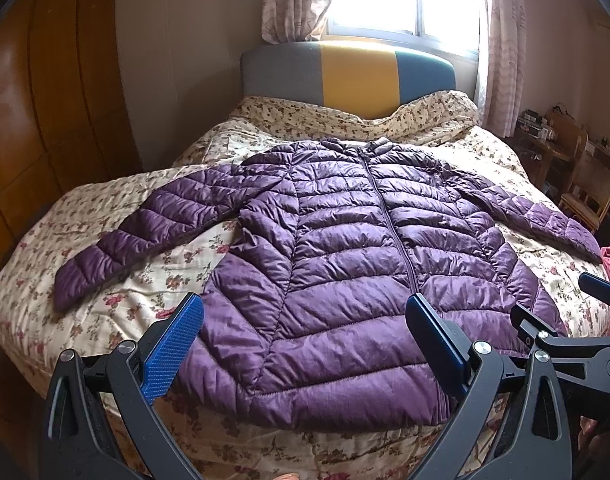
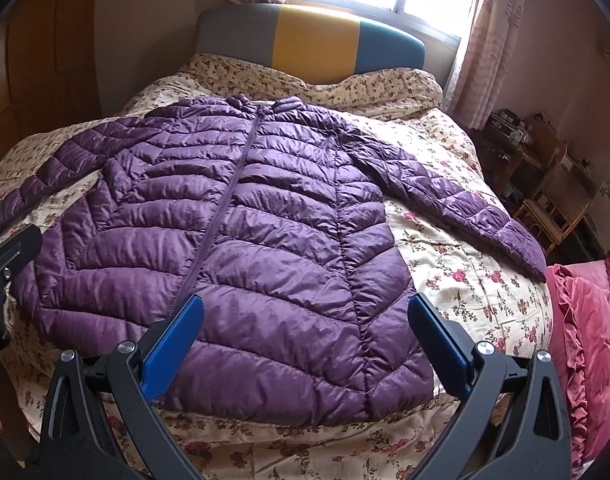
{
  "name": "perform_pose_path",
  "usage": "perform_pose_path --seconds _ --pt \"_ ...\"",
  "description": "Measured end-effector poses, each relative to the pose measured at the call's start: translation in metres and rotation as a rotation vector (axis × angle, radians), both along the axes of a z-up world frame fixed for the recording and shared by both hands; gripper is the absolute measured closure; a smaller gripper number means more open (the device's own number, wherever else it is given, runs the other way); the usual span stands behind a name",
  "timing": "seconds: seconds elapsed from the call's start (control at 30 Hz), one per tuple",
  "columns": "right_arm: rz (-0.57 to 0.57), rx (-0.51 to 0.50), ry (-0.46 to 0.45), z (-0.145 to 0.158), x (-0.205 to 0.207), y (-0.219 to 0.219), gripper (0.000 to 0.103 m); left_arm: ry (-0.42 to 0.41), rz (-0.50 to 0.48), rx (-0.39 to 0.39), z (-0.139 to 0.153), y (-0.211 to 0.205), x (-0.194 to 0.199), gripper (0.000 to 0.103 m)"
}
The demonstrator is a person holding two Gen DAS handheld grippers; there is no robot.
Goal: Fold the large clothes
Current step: 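Move the right tool to the jacket's sleeve cuff and close on it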
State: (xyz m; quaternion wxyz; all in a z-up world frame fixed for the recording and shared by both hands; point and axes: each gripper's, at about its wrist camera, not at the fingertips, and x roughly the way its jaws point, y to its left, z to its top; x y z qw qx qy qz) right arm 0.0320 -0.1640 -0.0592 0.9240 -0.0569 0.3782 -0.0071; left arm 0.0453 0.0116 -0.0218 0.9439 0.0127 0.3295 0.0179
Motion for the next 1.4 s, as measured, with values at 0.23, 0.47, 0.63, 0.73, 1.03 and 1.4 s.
perform_pose_path --seconds 0.23,0.47,0.63,0.73,1.03,1.4 --pt "-0.047 -0.013 0.035 -0.013 0.024 -0.021 0.002 0.022 -0.027 0.008 -0.008 -0.011 0.031 0.003" --pt "-0.213 0.130 0.153 -0.044 0.075 -0.107 0.002 0.073 -0.076 -0.078 -0.028 -0.012 0.083 0.003" --pt "-0.386 0.128 0.212 -0.066 0.109 -0.189 0.015 0.107 -0.083 -0.067 -0.043 -0.014 0.126 0.003" --pt "-0.489 0.113 0.235 -0.074 0.124 -0.238 0.017 0.122 -0.088 -0.049 -0.052 -0.016 0.151 0.003" --pt "-0.747 0.032 0.244 -0.064 0.149 -0.363 0.025 0.156 -0.092 0.003 -0.070 -0.026 0.217 0.003" --pt "-0.879 0.051 0.350 -0.087 0.190 -0.442 0.020 0.119 -0.090 0.018 -0.073 -0.025 0.264 0.003"
